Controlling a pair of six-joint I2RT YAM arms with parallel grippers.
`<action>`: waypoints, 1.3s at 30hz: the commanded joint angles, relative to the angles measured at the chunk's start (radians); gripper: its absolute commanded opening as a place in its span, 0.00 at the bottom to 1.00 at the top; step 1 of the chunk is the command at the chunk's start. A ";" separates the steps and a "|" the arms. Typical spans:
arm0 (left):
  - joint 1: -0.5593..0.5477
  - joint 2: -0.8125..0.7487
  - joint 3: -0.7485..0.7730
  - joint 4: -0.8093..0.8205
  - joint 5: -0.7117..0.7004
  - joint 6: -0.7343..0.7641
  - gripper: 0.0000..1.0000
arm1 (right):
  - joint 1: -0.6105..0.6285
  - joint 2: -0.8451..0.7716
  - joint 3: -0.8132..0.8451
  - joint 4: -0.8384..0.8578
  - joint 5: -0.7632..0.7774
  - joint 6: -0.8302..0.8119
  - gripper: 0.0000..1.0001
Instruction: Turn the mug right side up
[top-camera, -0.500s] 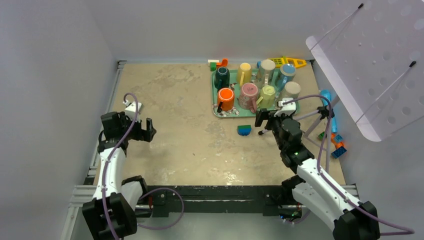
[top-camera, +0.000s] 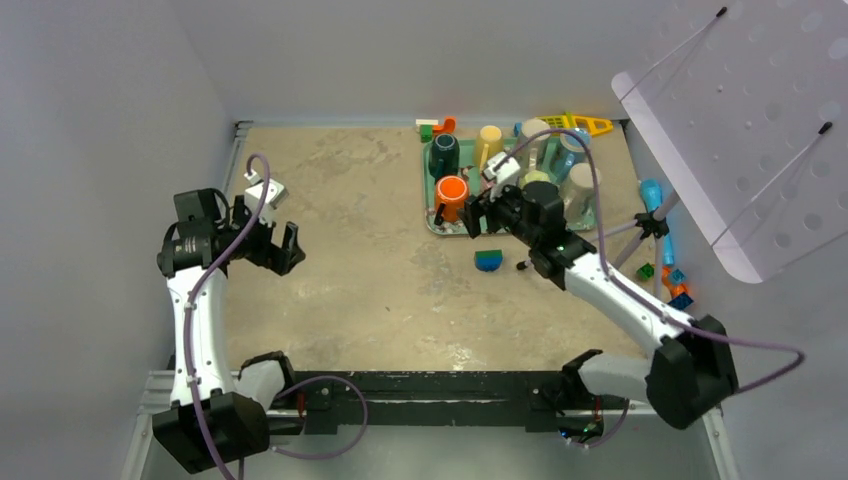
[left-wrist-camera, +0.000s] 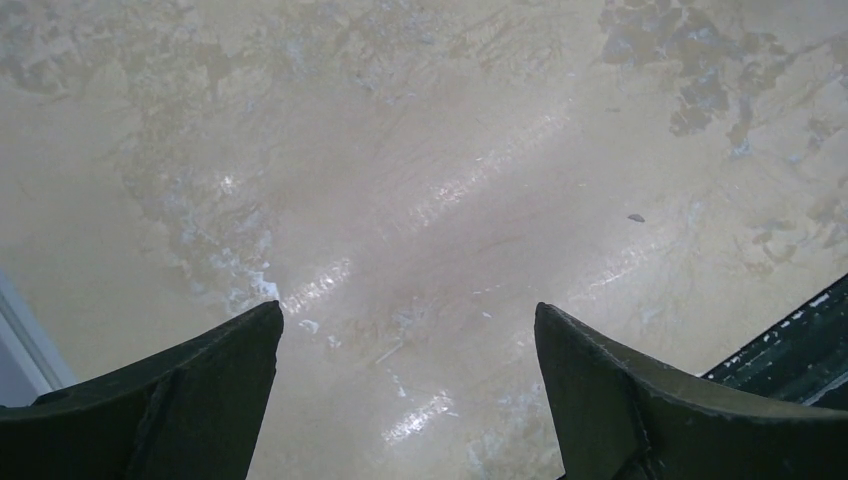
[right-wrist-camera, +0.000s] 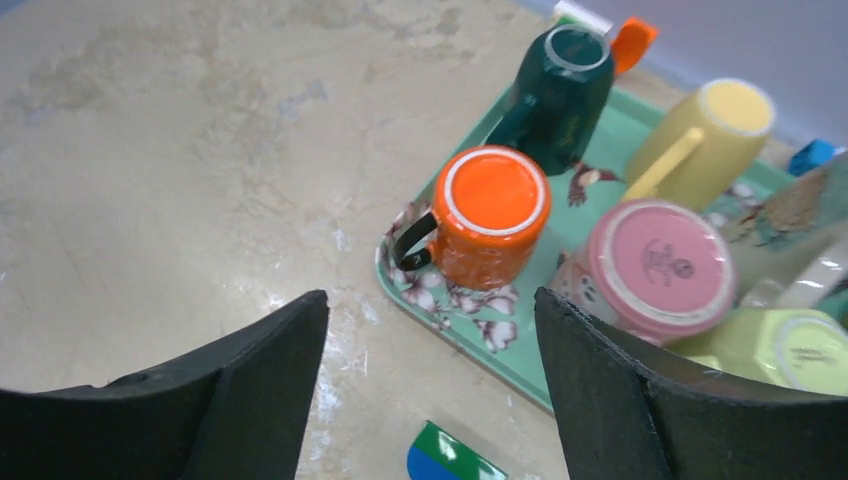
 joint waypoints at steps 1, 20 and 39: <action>0.006 -0.005 -0.004 -0.045 0.050 0.014 0.99 | 0.022 0.189 0.132 -0.070 -0.031 -0.081 0.74; 0.005 0.057 -0.010 -0.055 0.109 0.008 0.98 | 0.294 0.701 0.454 -0.177 0.780 0.891 0.79; 0.004 -0.009 -0.013 -0.118 0.229 0.094 0.98 | 0.214 0.856 0.526 -0.203 0.823 0.886 0.38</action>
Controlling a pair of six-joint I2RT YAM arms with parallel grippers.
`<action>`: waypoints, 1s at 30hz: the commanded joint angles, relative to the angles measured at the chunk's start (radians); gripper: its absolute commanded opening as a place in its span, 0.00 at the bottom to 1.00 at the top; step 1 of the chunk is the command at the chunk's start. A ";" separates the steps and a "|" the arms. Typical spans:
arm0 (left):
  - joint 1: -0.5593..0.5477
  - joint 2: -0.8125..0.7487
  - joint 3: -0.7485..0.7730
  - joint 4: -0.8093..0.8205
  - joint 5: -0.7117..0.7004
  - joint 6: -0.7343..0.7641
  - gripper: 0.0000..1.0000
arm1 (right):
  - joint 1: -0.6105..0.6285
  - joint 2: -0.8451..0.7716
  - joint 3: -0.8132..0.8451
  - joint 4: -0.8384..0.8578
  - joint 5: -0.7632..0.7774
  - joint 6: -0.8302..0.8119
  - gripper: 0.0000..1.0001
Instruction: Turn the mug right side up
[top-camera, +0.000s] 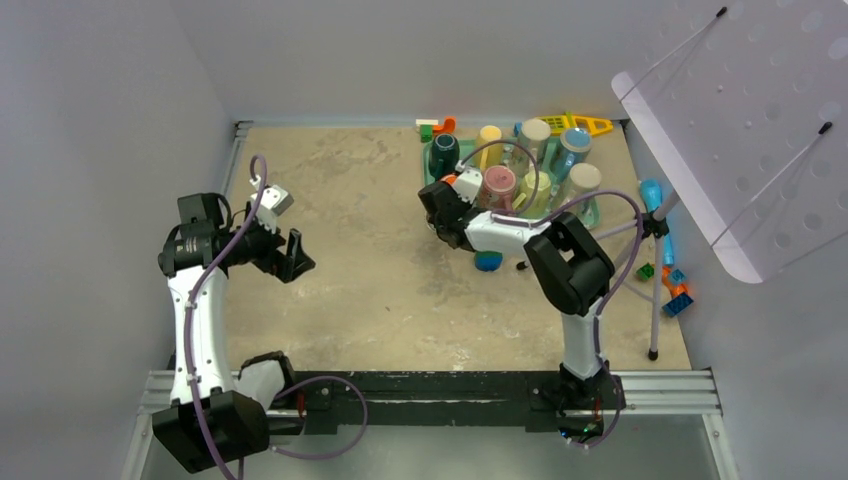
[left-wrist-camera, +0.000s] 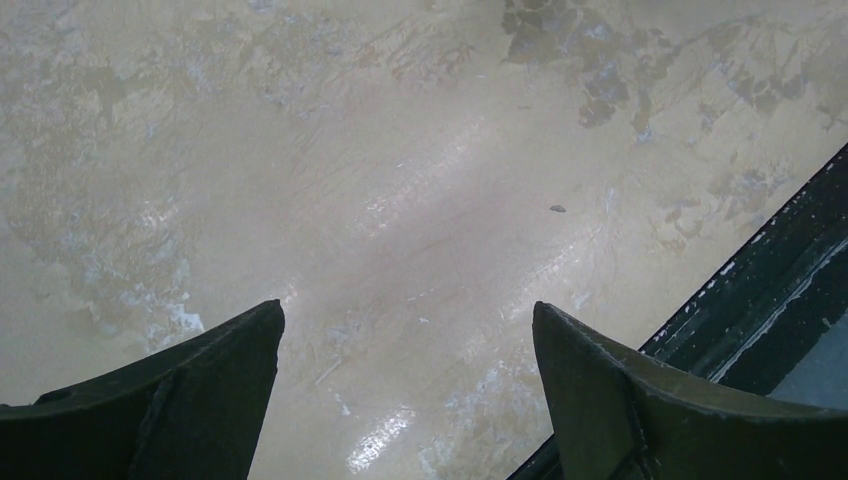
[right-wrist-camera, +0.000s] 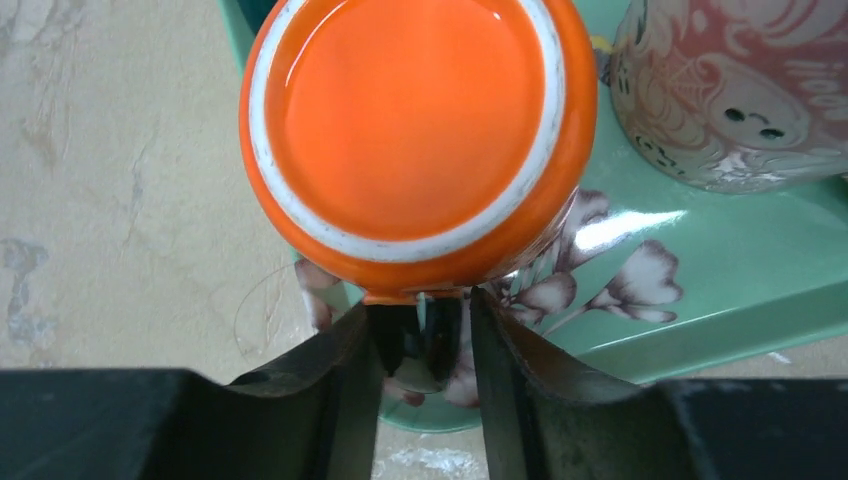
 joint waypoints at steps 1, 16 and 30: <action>0.005 -0.016 0.002 -0.030 0.086 0.060 0.98 | -0.018 -0.009 0.032 0.009 0.050 -0.018 0.31; 0.006 0.067 0.191 -0.150 0.142 -0.041 0.98 | -0.034 -0.396 -0.213 0.361 -0.224 -0.413 0.00; -0.134 -0.003 0.211 0.541 0.439 -0.894 1.00 | 0.034 -0.679 -0.245 0.700 -0.778 -0.331 0.00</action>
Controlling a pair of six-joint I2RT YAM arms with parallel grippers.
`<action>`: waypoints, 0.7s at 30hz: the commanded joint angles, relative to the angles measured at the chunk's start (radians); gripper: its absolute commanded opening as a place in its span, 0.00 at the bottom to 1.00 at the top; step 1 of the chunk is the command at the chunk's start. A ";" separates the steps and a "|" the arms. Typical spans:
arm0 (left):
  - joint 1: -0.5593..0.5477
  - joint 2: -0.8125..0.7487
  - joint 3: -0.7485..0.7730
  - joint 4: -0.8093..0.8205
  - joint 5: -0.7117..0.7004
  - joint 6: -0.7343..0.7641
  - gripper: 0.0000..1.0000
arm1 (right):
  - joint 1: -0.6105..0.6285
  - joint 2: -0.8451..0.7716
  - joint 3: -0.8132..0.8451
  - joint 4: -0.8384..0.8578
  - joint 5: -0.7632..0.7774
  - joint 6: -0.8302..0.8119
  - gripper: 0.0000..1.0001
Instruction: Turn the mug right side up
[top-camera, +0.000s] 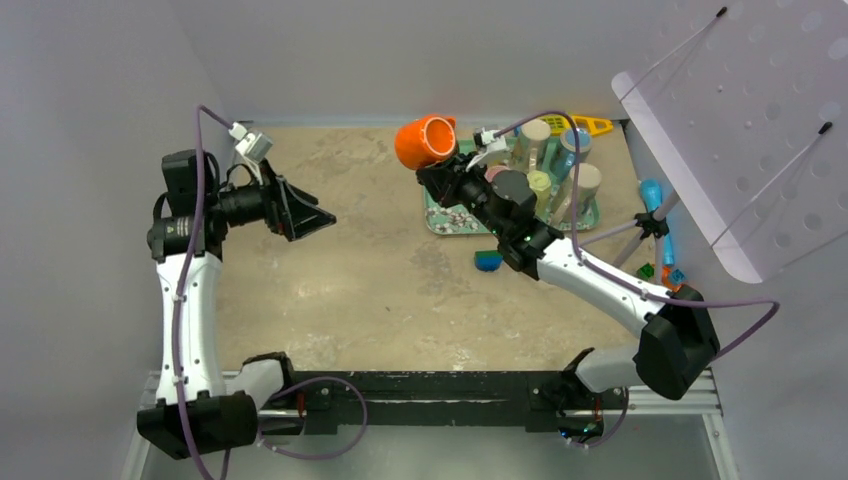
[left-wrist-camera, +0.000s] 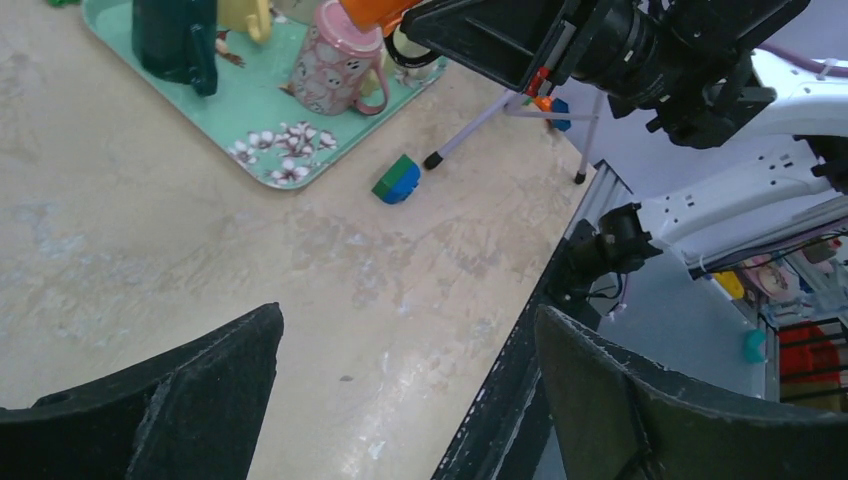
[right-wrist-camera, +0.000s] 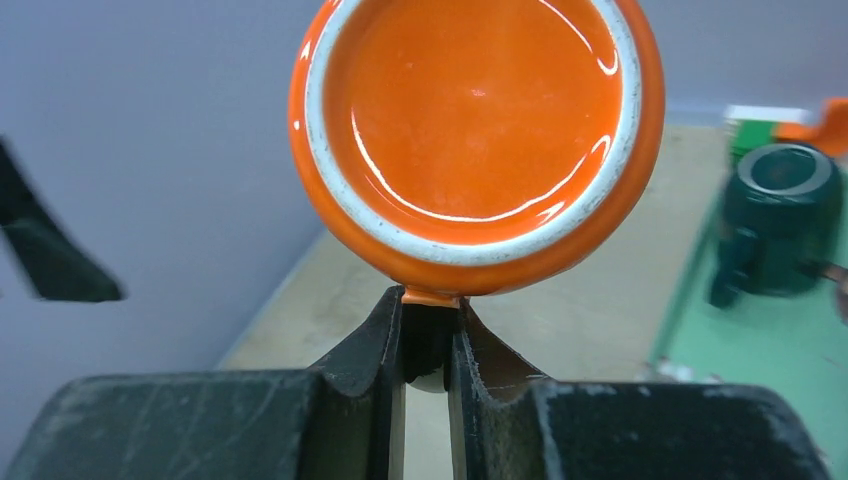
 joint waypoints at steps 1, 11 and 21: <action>-0.067 -0.124 -0.093 0.512 0.011 -0.458 1.00 | 0.073 -0.065 0.021 0.288 -0.238 0.083 0.00; -0.094 -0.094 -0.110 0.705 -0.037 -0.700 0.99 | 0.202 0.036 0.097 0.477 -0.389 0.221 0.00; -0.116 -0.097 -0.174 0.961 0.047 -0.923 0.12 | 0.224 0.168 0.178 0.461 -0.440 0.249 0.00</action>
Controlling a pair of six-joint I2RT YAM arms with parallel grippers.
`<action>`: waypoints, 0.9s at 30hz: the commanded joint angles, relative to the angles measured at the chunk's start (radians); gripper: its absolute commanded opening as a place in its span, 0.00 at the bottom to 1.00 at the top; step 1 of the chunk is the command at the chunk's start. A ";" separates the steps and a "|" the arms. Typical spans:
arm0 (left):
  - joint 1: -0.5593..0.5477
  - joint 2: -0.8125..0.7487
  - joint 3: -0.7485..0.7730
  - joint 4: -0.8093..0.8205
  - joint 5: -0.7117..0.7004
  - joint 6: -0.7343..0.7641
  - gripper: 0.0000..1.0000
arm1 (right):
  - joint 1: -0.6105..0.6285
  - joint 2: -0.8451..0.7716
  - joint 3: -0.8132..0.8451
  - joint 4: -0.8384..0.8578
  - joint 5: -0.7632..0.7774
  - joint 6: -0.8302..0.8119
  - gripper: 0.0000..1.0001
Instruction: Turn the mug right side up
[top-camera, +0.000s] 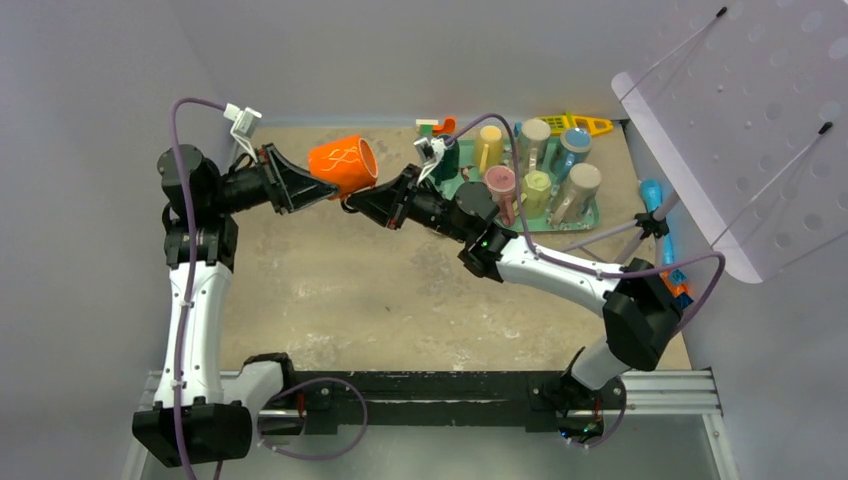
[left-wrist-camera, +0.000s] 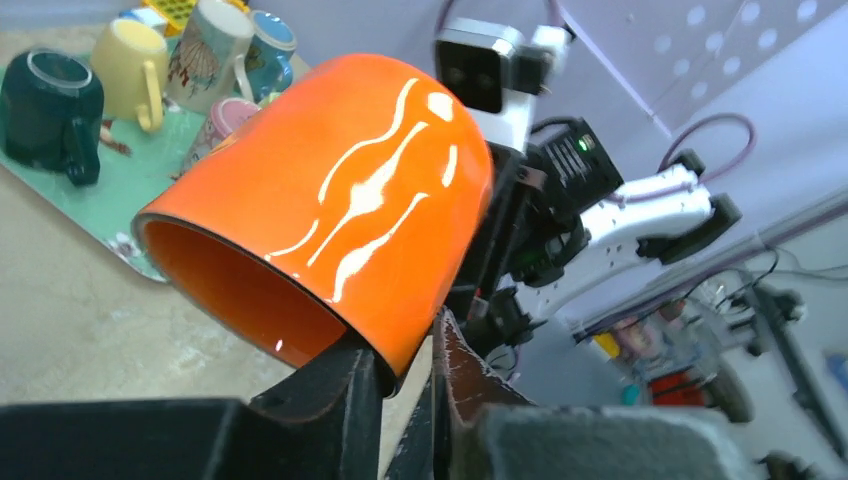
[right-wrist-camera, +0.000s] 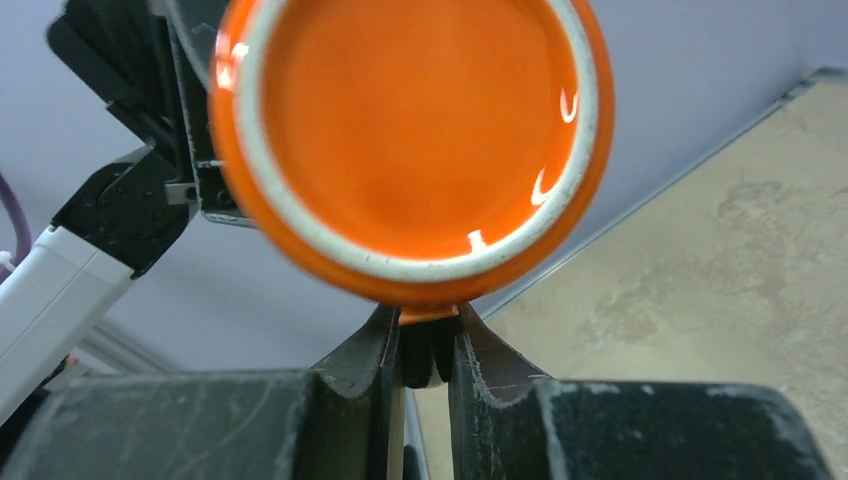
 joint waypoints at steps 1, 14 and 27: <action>-0.012 -0.019 -0.013 0.163 0.039 -0.093 0.00 | 0.011 0.011 0.092 0.083 -0.065 -0.001 0.00; -0.011 0.312 0.317 -0.901 -0.866 1.113 0.00 | -0.187 -0.032 0.119 -0.789 0.302 -0.378 0.72; -0.013 0.874 0.691 -1.093 -1.196 1.309 0.00 | -0.435 0.088 0.102 -1.052 0.706 -0.456 0.73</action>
